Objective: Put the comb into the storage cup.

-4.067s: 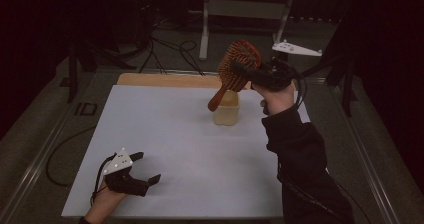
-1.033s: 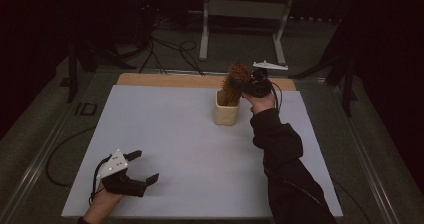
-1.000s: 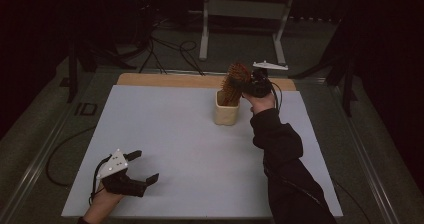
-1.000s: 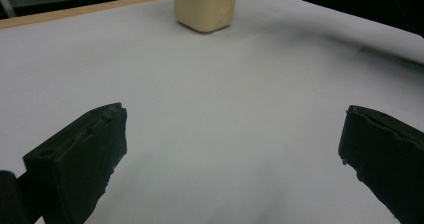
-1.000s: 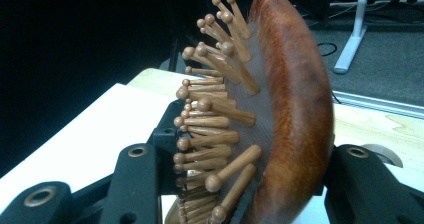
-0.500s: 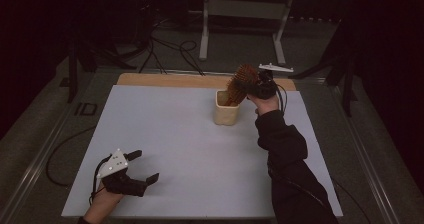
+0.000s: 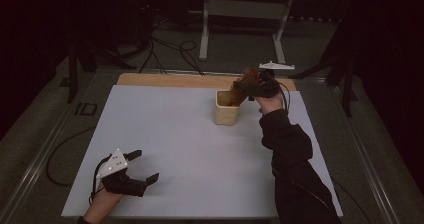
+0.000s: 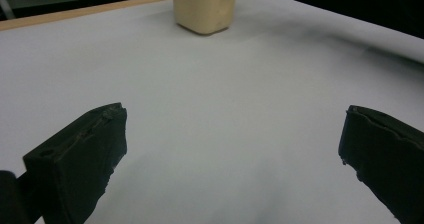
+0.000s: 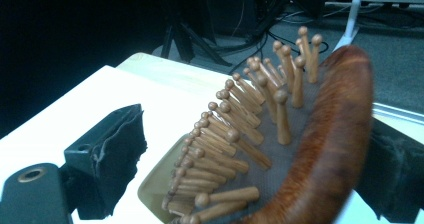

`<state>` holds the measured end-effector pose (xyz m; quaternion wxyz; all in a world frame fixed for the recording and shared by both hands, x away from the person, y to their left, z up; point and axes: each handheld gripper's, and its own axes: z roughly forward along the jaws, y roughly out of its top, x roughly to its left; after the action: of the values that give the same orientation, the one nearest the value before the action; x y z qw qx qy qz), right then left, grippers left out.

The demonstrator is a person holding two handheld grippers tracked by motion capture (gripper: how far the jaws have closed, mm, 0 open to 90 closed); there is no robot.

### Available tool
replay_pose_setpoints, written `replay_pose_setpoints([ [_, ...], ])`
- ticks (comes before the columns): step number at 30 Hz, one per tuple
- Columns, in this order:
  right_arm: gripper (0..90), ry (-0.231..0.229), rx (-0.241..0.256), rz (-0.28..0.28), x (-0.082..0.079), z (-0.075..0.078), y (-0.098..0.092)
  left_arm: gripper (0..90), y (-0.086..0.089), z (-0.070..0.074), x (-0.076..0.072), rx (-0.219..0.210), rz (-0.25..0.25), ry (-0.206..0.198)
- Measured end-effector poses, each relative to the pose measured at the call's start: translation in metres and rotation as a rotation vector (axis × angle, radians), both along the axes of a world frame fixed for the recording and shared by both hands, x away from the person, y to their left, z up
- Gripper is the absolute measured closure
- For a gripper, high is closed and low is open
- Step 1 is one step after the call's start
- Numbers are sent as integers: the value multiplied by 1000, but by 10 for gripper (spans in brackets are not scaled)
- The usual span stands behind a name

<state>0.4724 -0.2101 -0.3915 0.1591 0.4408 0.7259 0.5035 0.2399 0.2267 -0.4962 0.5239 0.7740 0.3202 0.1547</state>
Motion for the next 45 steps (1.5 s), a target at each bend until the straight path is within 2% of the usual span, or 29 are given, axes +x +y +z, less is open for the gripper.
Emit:
replay_pose_setpoints([
  [10, 90, -60, -51, -1, -13, 21, -11, 0, -1, 1, 0, -2, -3, -3],
  [19, 90, -64, -81, 11, -27, 33, -19, 0, -1, 2, -2, -5, -9, -2],
  [21, 90, -74, -95, 18, -34, 37, -23, 0, -2, 3, -3, -5, -8, -7],
  [24, 90, -114, -76, 33, -42, 38, -25, 0, -2, 4, -4, -9, -4, -9],
  [25, 90, -127, -92, 34, -45, 38, -26, 0, -2, 5, -5, -9, -6, -10],
  [27, 90, -147, -116, 34, -51, 38, -27, 0, -1, 5, -5, -8, -8, -10],
  [33, 90, -148, -118, 44, -64, 33, -35, 0, 0, 5, -5, -10, -9, -11],
  [36, 91, -158, -142, 59, -71, 28, -39, 0, -1, 5, -5, -14, -11, -11],
  [41, 91, -146, -126, 70, -81, 20, -44, 0, -1, 6, -5, -14, -13, -13],
  [45, 91, -138, -113, 92, -96, 9, -51, 0, -1, 6, -5, -12, -13, -15],
])
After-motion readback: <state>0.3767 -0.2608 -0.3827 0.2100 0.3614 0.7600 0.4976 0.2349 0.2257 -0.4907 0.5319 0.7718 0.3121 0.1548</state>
